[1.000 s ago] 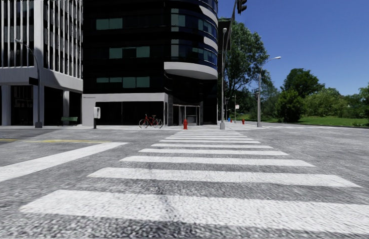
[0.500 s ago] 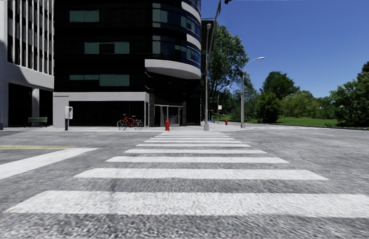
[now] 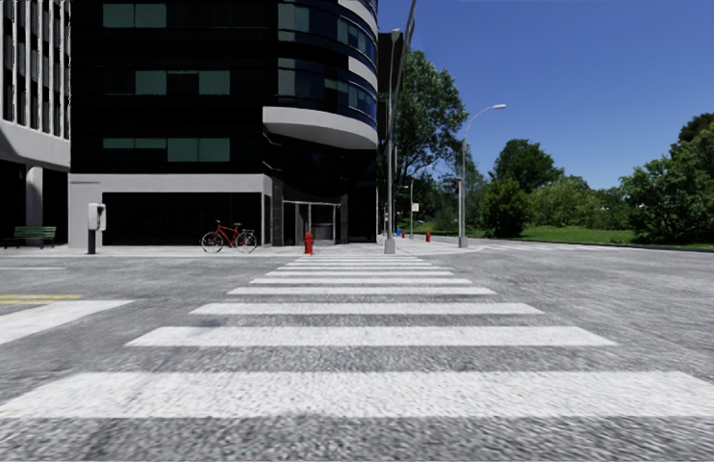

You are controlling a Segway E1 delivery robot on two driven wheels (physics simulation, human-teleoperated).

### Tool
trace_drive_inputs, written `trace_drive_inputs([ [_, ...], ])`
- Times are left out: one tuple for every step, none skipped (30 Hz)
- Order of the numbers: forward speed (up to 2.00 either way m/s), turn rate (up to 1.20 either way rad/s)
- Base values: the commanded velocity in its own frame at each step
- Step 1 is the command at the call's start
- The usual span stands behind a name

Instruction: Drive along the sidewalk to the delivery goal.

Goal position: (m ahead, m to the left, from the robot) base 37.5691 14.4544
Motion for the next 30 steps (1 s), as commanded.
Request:
trace_drive_inputs([
  [2.0,0.0],
  [2.0,0.0],
  [2.0,0.0],
  [2.0,0.0],
  [2.0,0.0],
  [2.0,0.0],
  [2.0,0.0],
  [2.0,0.0],
  [2.0,0.0],
  [2.0,0.0],
  [2.0,0.0],
  [2.0,0.0],
  [2.0,0.0],
  [2.0,0.0],
  [2.0,0.0],
  [2.0,0.0],
  [2.0,0.0],
  [2.0,0.0],
  [2.0,0.0],
  [2.0,0.0],
  [2.0,0.0],
  [2.0,0.0],
  [2.0,0.0],
  [2.0,0.0],
  [2.0,0.0],
  [2.0,0.0],
  [2.0,0.0],
  [2.0,0.0],
  [2.0,0.0],
  [2.0,0.0],
])
